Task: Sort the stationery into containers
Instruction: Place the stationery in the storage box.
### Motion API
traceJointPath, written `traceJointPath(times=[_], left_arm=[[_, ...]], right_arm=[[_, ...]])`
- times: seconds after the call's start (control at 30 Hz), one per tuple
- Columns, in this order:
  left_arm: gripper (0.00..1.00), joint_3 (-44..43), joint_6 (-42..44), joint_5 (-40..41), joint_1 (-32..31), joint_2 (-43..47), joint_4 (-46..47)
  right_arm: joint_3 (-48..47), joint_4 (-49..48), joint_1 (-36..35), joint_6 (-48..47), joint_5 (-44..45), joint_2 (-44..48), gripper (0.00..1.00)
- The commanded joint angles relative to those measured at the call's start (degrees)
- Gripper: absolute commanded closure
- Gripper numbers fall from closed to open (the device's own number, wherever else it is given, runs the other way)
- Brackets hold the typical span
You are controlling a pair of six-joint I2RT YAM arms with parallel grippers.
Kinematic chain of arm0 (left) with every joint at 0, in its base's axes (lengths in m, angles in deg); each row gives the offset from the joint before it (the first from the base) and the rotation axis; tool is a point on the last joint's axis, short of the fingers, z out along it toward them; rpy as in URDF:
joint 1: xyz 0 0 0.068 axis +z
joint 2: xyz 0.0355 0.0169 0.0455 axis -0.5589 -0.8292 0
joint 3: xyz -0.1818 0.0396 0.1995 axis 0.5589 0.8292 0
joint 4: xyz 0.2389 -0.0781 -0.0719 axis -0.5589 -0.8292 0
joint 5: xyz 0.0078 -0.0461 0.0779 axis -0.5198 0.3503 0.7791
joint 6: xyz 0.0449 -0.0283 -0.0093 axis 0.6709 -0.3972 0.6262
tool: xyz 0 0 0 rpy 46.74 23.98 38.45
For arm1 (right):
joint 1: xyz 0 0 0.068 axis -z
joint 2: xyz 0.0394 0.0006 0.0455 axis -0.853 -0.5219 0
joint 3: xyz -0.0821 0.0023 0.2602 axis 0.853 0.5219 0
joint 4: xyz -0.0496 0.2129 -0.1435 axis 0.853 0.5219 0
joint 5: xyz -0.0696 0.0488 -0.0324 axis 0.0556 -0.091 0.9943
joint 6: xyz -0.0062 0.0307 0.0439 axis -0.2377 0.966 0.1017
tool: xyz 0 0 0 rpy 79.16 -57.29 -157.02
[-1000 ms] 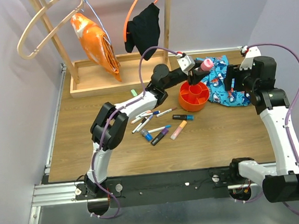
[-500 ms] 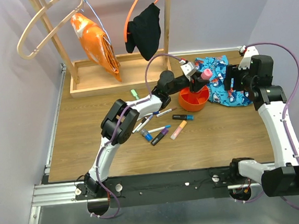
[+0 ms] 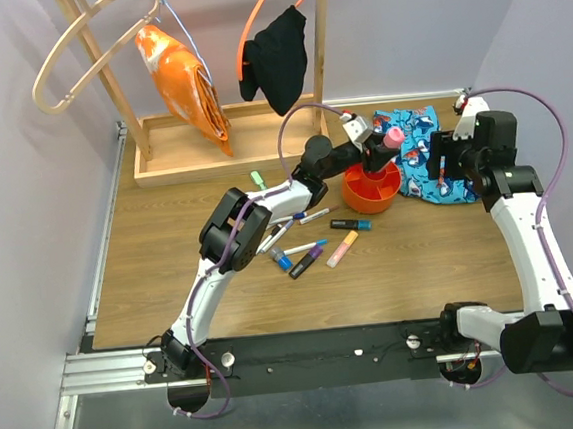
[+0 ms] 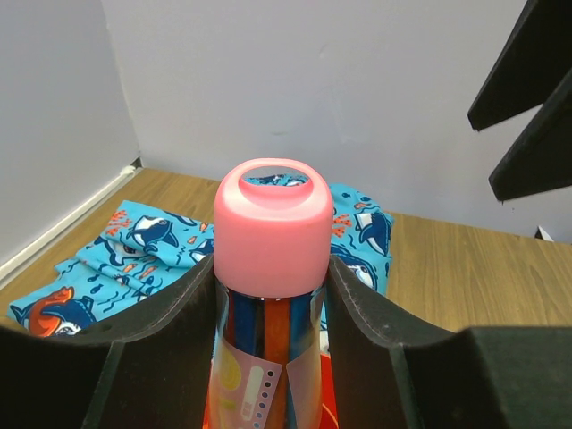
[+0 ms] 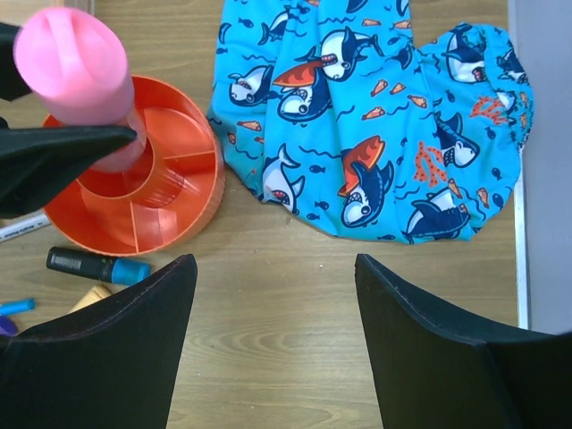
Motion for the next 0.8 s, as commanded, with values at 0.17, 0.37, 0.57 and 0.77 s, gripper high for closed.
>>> traceJointPath(times=[0.17, 0.37, 0.57, 0.77], left_arm=[[1.00, 5.46, -1.42, 3.24, 0.64, 0.83, 12.10], [0.93, 7.75, -1.15, 3.15, 0.55, 1.18, 13.60], [0.33, 7.22, 1.92, 0.25, 0.64, 3.99, 11.94], [0.14, 10.11, 3.50, -0.37, 1.16, 11.80, 6.23]], right_arm=[[4.03, -3.29, 0.35, -1.96, -2.42, -0.22, 0.21], [5.53, -3.04, 0.35, -2.93, -2.42, 2.06, 0.21], [3.16, -0.06, 0.44, -3.81, -2.68, 2.85, 0.21], [-2.81, 4.17, 0.44, -4.95, -4.26, 1.89, 0.21]])
